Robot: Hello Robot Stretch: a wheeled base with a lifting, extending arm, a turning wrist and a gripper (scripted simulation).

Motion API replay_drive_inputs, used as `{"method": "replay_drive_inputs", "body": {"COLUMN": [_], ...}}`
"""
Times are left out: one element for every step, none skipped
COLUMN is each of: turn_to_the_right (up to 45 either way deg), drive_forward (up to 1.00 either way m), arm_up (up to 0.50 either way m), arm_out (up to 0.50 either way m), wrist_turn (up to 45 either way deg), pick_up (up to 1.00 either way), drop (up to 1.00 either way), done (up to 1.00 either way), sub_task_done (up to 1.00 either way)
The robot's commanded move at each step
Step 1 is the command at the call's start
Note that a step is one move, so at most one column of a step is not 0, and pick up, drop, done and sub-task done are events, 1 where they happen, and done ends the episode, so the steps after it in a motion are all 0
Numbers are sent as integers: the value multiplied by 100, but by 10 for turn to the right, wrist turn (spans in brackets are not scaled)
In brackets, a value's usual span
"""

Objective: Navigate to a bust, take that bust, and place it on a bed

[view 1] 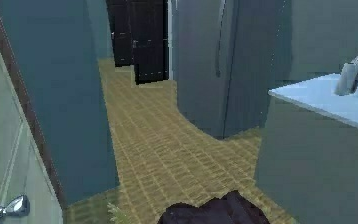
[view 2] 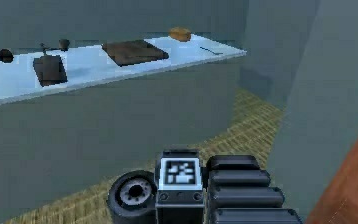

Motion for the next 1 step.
{"method": "replay_drive_inputs", "body": {"turn_to_the_right": [0], "drive_forward": [100], "arm_up": [0], "arm_out": [0], "wrist_turn": [0], "pick_up": [0], "drop": [0], "done": [0], "sub_task_done": [0]}}
